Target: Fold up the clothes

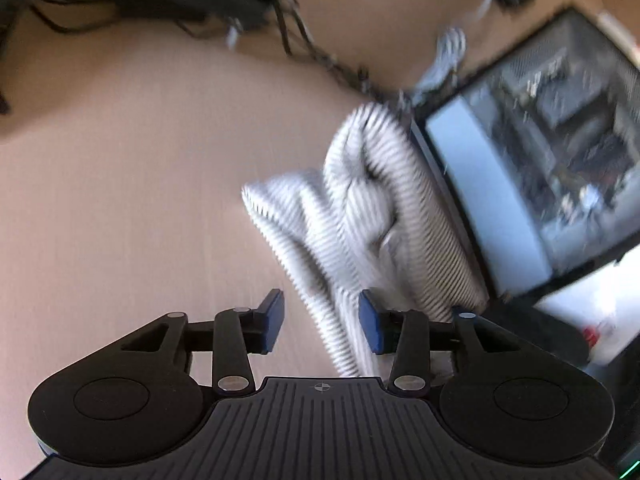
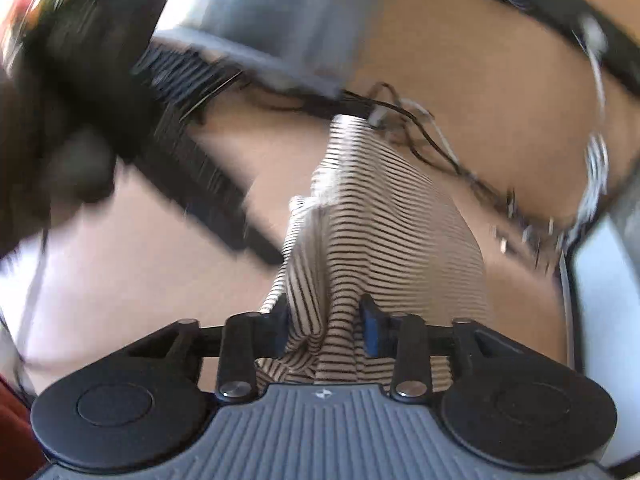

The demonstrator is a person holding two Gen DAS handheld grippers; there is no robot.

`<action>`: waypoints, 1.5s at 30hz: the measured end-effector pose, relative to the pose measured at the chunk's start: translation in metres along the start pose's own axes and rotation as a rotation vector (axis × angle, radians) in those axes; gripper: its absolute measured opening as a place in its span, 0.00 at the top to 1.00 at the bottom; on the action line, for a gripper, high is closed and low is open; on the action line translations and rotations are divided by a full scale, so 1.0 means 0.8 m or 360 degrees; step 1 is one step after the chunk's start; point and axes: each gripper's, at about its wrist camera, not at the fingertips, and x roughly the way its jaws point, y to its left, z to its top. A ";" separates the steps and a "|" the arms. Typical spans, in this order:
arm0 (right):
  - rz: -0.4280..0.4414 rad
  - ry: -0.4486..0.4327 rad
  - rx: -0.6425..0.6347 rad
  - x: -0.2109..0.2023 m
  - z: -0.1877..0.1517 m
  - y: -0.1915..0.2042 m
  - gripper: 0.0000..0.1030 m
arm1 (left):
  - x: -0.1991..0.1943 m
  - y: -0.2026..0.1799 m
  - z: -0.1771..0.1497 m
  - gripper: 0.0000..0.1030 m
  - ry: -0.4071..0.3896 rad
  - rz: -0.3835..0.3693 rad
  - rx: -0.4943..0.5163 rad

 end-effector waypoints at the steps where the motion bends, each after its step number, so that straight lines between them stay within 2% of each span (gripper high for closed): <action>1: -0.0003 -0.0002 -0.0022 0.001 0.001 0.006 0.56 | -0.006 -0.002 0.004 0.48 -0.0030 -0.0010 -0.0005; 4: -0.0011 -0.0008 -0.0088 0.003 0.005 0.023 0.46 | -0.010 -0.010 0.015 0.47 -0.0051 -0.0002 0.0044; 7: -0.0019 -0.0008 -0.0150 0.000 0.006 0.034 0.41 | 0.009 -0.019 0.018 0.49 0.0006 0.0106 0.0150; 10: -0.0065 0.0029 -0.0213 -0.011 -0.011 0.031 0.39 | 0.023 -0.022 0.017 0.48 0.0047 0.0183 0.0226; 11: -0.0091 0.0052 -0.0244 -0.011 -0.020 0.030 0.41 | 0.023 -0.021 0.015 0.48 0.0053 0.0184 0.0229; 12: -0.0106 0.0064 -0.0258 -0.011 -0.026 0.028 0.60 | 0.022 -0.019 0.015 0.48 0.0058 0.0175 0.0224; 13: -0.0074 0.0048 -0.0172 -0.018 -0.019 0.019 0.86 | 0.019 -0.016 0.014 0.51 0.0065 0.0164 0.0218; 14: -0.0025 0.0024 -0.0052 -0.029 -0.006 0.008 0.89 | 0.015 -0.013 0.012 0.53 0.0073 0.0147 0.0213; 16: 0.0072 -0.0025 0.0189 -0.050 0.018 -0.013 0.89 | 0.016 -0.011 0.013 0.60 0.0091 0.0112 0.0193; 19: 0.0277 -0.0205 0.0489 -0.076 0.065 -0.046 0.89 | 0.028 -0.017 0.017 0.71 0.0108 0.0086 0.0157; 20: 0.0355 -0.0220 0.0570 -0.072 0.073 -0.052 0.89 | 0.033 -0.018 0.018 0.72 0.0111 0.0080 0.0148; 23: 0.0562 -0.0180 0.0778 -0.041 0.080 -0.067 0.89 | 0.034 -0.015 0.017 0.72 0.0114 0.0050 0.0100; 25: 0.0618 -0.0090 0.0888 -0.003 0.069 -0.077 0.89 | 0.033 -0.009 0.015 0.69 0.0112 0.0032 0.0068; 27: 0.0682 -0.0057 0.1065 0.014 0.047 -0.082 0.89 | 0.027 -0.005 0.012 0.63 0.0109 0.0043 0.0075; 28: 0.0692 -0.0037 0.1091 0.021 0.041 -0.081 0.89 | 0.021 -0.001 0.012 0.60 0.0100 0.0047 0.0052; 30: 0.0696 0.0008 0.1091 0.035 0.033 -0.074 0.88 | 0.005 0.005 0.017 0.62 0.0055 0.0084 0.0027; 32: 0.0665 0.0078 0.0945 0.045 0.019 -0.047 0.88 | -0.018 0.006 0.027 0.62 -0.0024 0.0125 0.0044; 37: 0.0579 0.0092 0.0748 0.050 0.023 -0.017 0.88 | -0.057 -0.035 0.056 0.61 -0.0178 0.0016 0.0192; 41: 0.0510 0.0096 0.0601 0.053 0.029 0.005 0.88 | -0.019 -0.062 0.071 0.58 -0.0123 -0.0120 0.0324; 44: 0.0509 0.0064 0.0500 0.046 0.038 0.011 0.88 | 0.021 -0.069 0.074 0.62 -0.0043 -0.0043 0.0364; 45: 0.0525 0.0040 0.0459 0.037 0.040 0.011 0.82 | 0.033 -0.068 0.076 0.67 -0.0017 -0.0015 0.0371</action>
